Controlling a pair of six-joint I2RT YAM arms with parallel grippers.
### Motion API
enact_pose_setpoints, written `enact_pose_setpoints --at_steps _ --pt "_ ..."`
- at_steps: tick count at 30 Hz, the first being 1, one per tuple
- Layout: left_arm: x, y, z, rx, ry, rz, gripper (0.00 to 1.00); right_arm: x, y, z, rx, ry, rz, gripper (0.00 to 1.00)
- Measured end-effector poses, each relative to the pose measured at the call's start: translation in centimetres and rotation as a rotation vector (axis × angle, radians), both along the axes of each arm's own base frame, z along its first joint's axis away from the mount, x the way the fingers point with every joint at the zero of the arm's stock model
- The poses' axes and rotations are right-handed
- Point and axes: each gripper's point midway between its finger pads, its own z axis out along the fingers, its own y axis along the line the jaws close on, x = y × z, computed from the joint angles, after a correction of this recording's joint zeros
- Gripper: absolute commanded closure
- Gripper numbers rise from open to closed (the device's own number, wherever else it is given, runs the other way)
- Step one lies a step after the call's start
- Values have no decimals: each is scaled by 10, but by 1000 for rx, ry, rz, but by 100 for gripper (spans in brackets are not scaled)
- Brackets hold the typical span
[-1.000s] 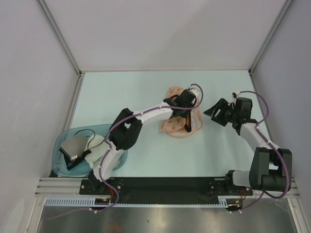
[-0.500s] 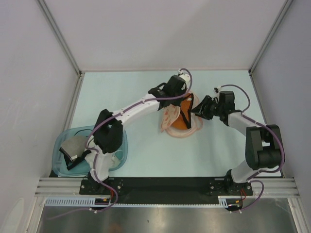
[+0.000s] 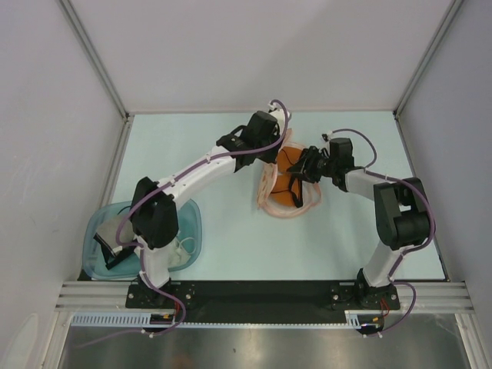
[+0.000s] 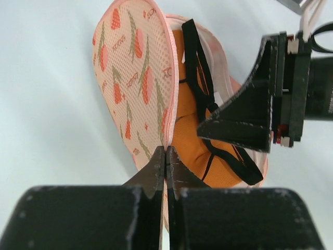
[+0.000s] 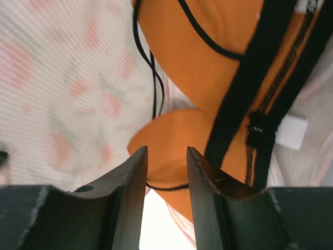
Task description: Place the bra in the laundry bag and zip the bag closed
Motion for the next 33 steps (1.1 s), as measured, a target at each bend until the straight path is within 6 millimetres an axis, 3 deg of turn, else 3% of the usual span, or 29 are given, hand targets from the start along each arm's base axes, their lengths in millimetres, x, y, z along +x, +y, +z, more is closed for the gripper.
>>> enact_pose_setpoints --at_steps 5,9,11,17,25,33 --pt "-1 -5 1 -28 9 -21 100 16 15 9 26 -36 16 61" --pt "-2 -5 -2 -43 25 -40 100 9 34 2 24 -28 55 60" --pt "-4 -3 -6 -45 38 -46 100 5 36 -4 2 -17 61 52" --pt "-7 1 -13 -55 61 -51 100 3 5 -28 -146 14 15 44" --pt "-10 1 -21 -65 85 -59 100 11 -43 -23 -185 -22 -39 42" --pt "-11 -3 -18 -88 90 -71 100 13 -42 -46 -178 12 4 55"
